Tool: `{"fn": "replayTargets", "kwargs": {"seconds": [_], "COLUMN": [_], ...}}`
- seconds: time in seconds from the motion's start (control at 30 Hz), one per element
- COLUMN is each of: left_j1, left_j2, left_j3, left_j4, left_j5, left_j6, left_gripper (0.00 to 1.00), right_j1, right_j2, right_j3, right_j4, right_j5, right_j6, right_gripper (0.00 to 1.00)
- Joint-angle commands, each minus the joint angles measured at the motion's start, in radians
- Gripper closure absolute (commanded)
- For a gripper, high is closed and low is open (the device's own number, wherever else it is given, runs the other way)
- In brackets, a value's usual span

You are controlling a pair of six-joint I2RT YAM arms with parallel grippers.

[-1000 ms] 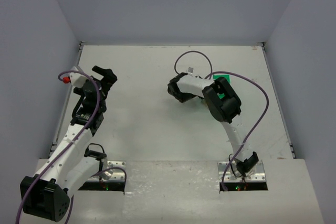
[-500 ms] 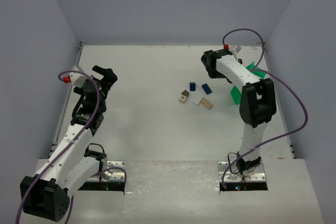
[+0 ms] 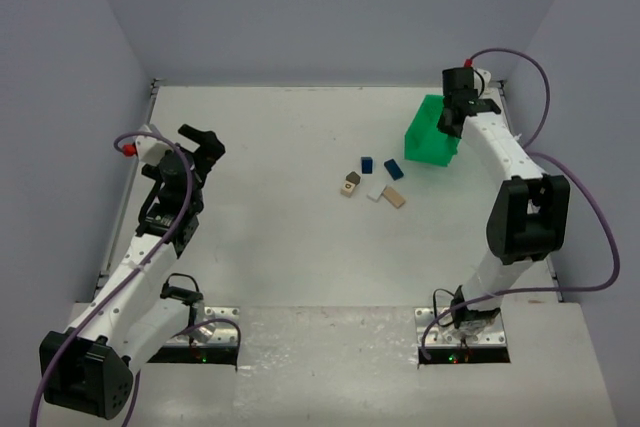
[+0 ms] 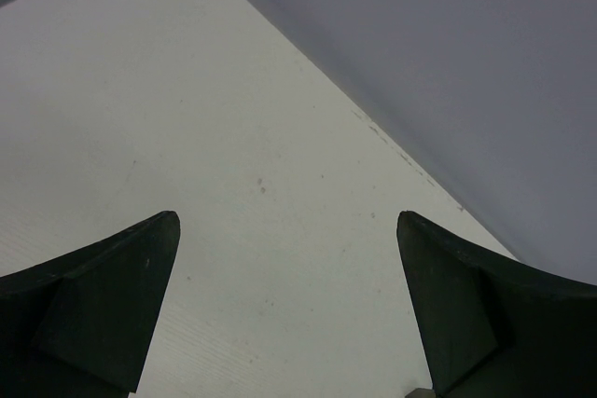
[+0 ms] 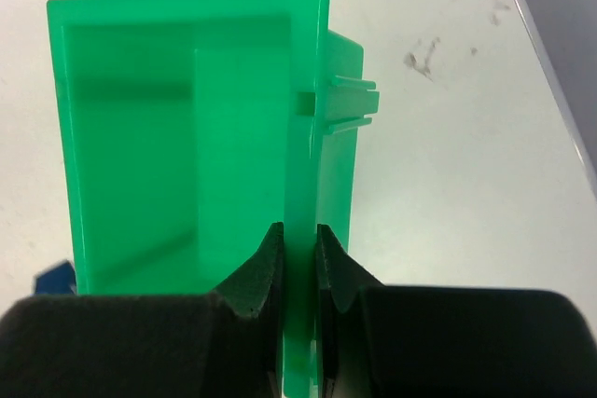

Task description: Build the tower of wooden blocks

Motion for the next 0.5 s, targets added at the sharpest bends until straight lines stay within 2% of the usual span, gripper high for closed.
{"fn": "replayTargets", "kwargs": {"seconds": [0.0, 0.13, 0.23, 0.4, 0.47], "left_j1": [0.012, 0.012, 0.012, 0.012, 0.012], "left_j2": [-0.007, 0.009, 0.023, 0.053, 0.063], "left_j3": [0.002, 0.003, -0.003, -0.012, -0.01], "left_j4": [0.06, 0.085, 0.121, 0.2, 0.221], "left_j5": [0.024, 0.061, 0.101, 0.229, 0.272], "left_j6": [0.021, 0.035, 0.06, 0.112, 0.128], "left_gripper": [0.0, 0.0, 0.0, 0.0, 0.0], "right_j1": [-0.089, -0.206, -0.251, -0.335, -0.351], "right_j2": [0.057, 0.149, 0.211, 0.303, 0.322], "right_j3": [0.076, 0.105, 0.136, 0.184, 0.19], "right_j4": [0.129, 0.205, 0.227, 0.247, 0.251], "right_j5": [-0.117, -0.179, -0.218, -0.309, -0.326], "right_j6": [0.021, 0.056, 0.061, 0.061, 0.052], "right_gripper": [1.0, 1.0, 1.0, 1.0, 0.95]}}
